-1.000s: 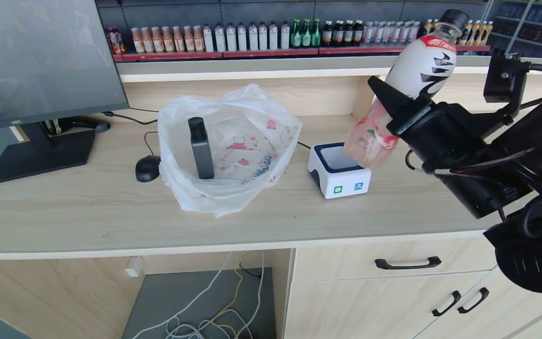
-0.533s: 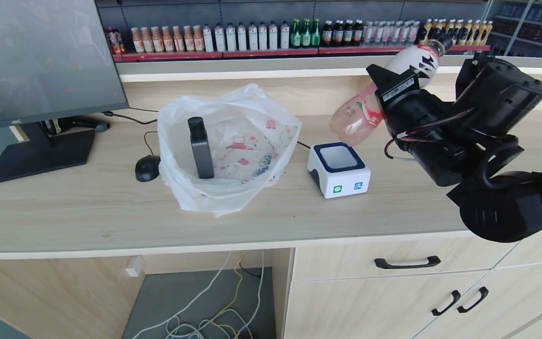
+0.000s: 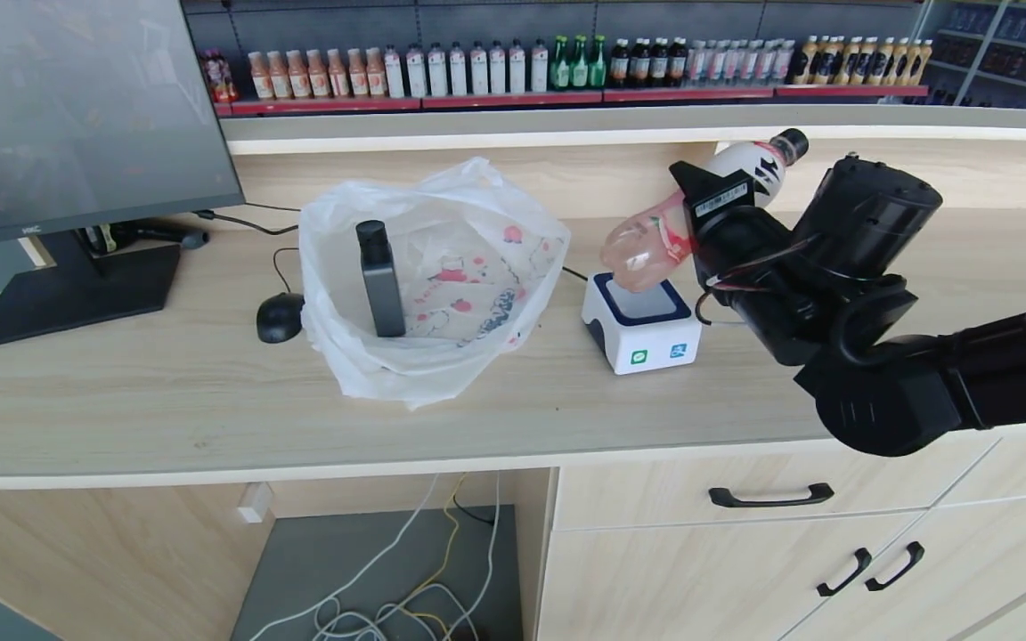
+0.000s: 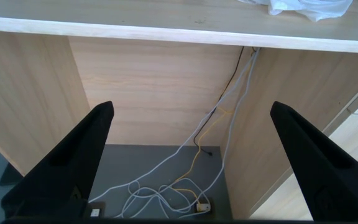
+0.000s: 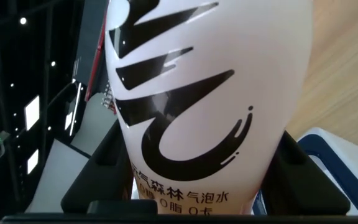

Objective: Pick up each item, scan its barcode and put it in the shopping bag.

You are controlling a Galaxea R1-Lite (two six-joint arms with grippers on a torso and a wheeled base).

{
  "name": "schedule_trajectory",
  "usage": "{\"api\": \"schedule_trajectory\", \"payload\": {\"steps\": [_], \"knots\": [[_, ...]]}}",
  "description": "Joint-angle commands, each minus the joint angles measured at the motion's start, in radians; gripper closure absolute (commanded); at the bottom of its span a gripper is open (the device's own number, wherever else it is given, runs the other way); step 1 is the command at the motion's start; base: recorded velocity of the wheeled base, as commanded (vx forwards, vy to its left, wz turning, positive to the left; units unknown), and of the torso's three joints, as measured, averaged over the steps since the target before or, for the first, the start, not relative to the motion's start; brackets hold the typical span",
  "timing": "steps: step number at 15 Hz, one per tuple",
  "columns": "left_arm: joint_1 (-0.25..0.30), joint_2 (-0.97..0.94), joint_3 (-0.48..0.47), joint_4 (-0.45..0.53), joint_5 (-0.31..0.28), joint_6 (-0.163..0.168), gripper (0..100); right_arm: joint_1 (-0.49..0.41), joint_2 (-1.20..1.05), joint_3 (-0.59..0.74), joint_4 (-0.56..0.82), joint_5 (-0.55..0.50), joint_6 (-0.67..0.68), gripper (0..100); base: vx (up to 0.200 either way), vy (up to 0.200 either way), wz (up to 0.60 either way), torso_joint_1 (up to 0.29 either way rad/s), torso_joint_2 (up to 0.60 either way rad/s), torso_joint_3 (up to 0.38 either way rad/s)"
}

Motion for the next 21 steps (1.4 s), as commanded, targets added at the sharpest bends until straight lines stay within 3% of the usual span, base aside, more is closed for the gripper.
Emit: {"api": "schedule_trajectory", "payload": {"steps": [1,9,21], "knots": [[0.001,0.0,0.0,0.0,0.0,0.0,0,0.002,0.057,-0.046,-0.001,-0.006,0.015,100,0.0,0.0,0.0,0.0,0.0,0.0],[-0.001,0.0,0.0,0.0,0.0,0.0,0,0.006,0.075,-0.04,0.02,-0.006,0.108,100,0.0,0.0,0.0,0.0,0.0,0.0],[-0.001,0.0,0.0,0.0,0.0,0.0,0,-0.011,0.102,-0.037,0.019,-0.014,0.133,100,0.0,0.0,0.0,0.0,0.0,0.0]]}}
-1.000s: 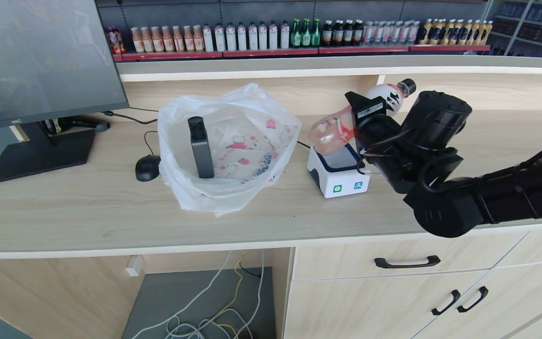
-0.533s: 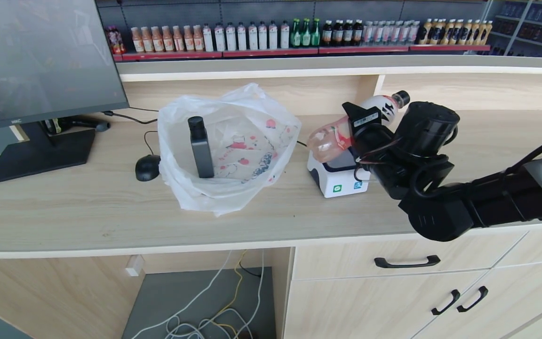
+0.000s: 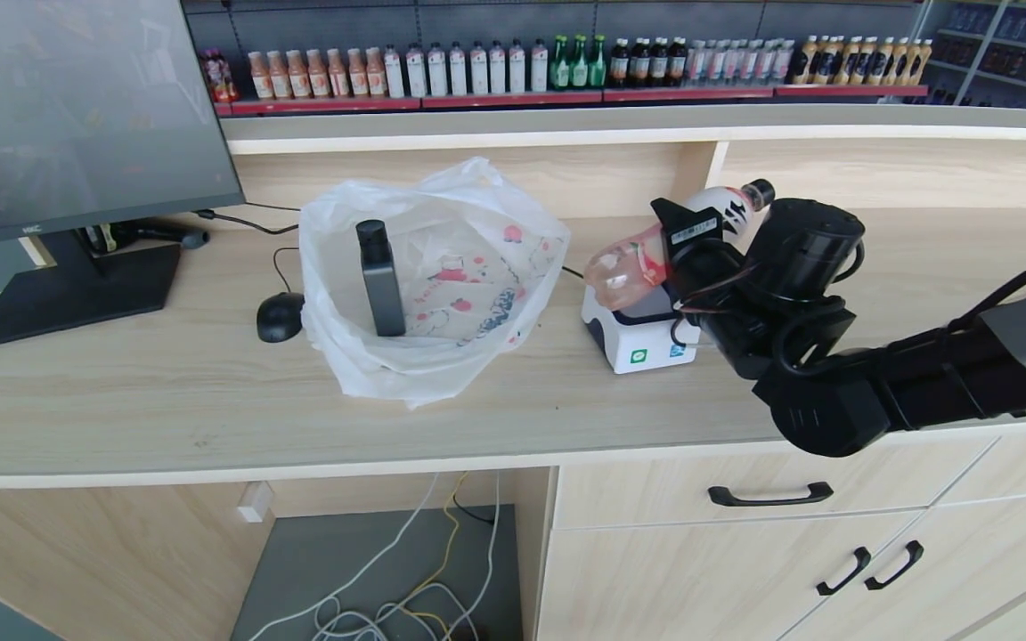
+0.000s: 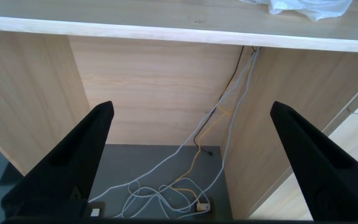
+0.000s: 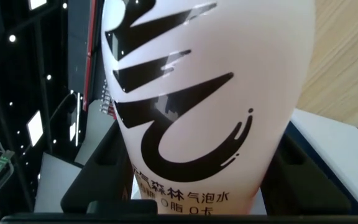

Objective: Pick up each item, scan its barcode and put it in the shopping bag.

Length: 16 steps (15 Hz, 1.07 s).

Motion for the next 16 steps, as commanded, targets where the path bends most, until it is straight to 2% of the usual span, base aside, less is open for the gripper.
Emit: {"api": "schedule_trajectory", "payload": {"steps": [1,16], "knots": [[0.001,0.0,0.0,0.0,0.0,0.0,0,0.0,0.002,0.004,0.001,-0.001,0.0,100,0.0,0.0,0.0,0.0,0.0,0.0],[0.001,0.0,0.0,0.0,0.0,0.0,0,0.003,-0.058,0.007,0.004,-0.001,-0.006,100,0.0,0.0,0.0,0.0,0.0,0.0]]}}
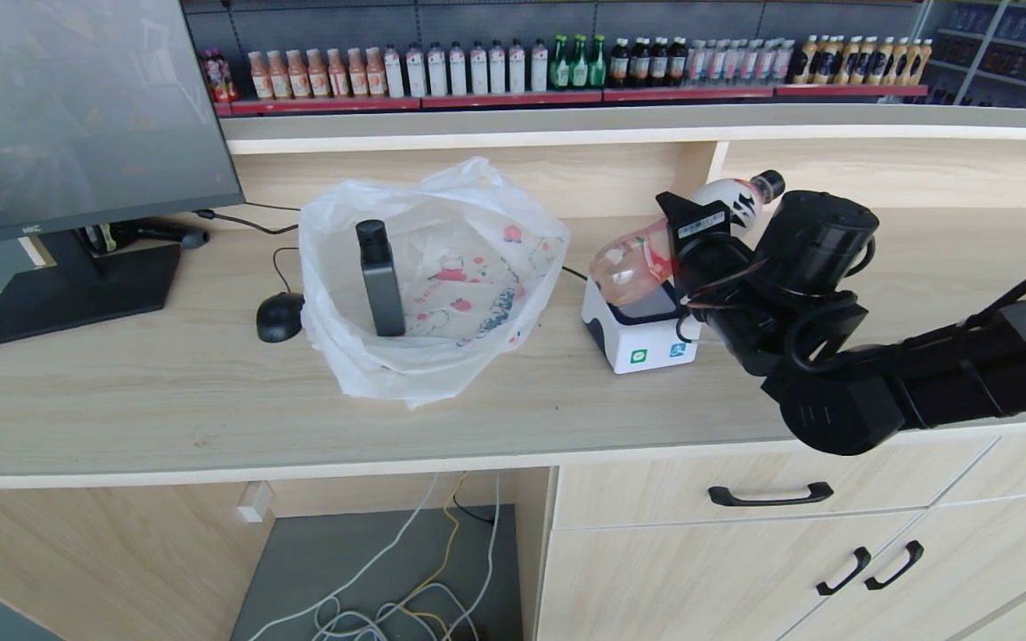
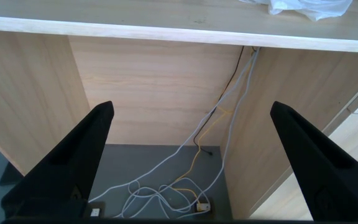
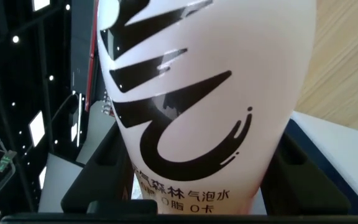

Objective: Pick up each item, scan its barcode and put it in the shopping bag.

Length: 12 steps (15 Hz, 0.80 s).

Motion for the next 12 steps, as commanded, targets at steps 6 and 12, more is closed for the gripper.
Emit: {"api": "schedule_trajectory", "payload": {"steps": [6,12], "knots": [[-0.001,0.0,0.0,0.0,0.0,0.0,0,0.034,-0.166,0.005,0.068,-0.009,-0.022,100,0.0,0.0,0.0,0.0,0.0,0.0],[0.0,0.0,0.0,0.0,0.0,0.0,0,0.065,-0.32,0.125,0.062,0.003,-0.134,100,0.0,0.0,0.0,0.0,0.0,0.0]]}}
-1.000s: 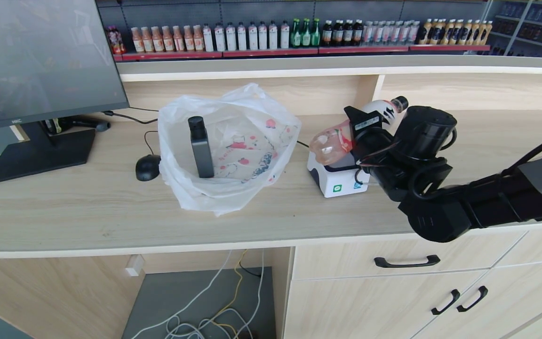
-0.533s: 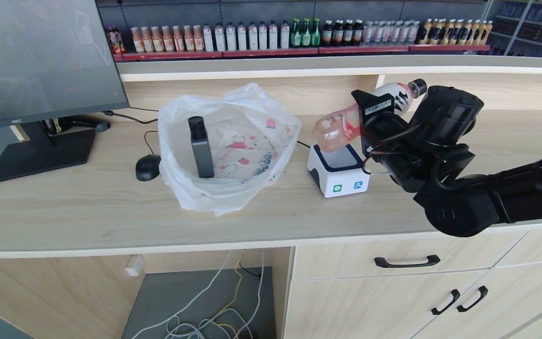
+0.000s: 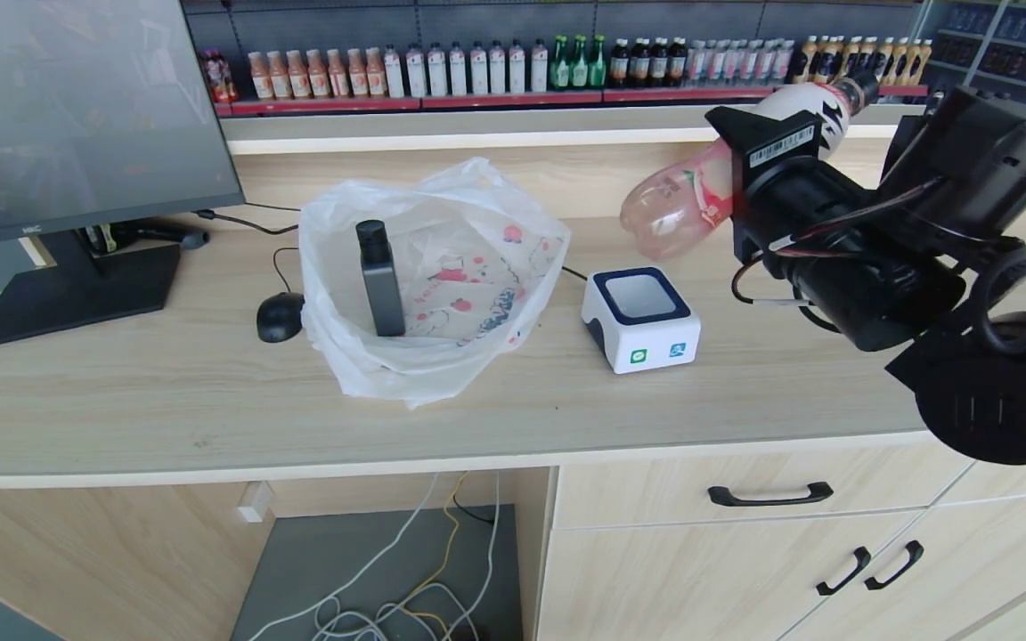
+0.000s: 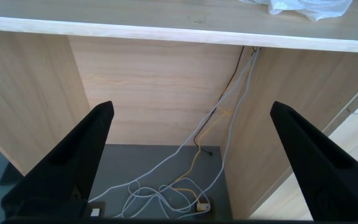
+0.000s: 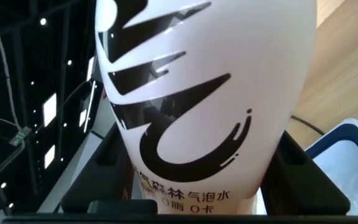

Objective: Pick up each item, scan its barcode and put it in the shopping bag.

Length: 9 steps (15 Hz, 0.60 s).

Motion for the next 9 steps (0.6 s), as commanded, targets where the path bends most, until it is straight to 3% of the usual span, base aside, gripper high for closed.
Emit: {"api": "schedule_trajectory", "payload": {"steps": [1,4,9], "knots": [[0.0,0.0,0.0,0.0,0.0,-0.001,0,0.023,-0.096,0.07,-0.004,0.001,-0.043,100,0.0,0.0,0.0,0.0,0.0,0.0],[0.0,0.0,0.0,0.0,0.0,-0.001,0,0.038,-0.167,0.168,-0.021,0.001,-0.156,100,0.0,0.0,0.0,0.0,0.0,0.0],[0.0,0.0,0.0,0.0,0.0,-0.001,0,0.038,-0.179,0.447,-0.376,0.086,-0.505,100,0.0,0.0,0.0,0.0,0.0,0.0]]}}
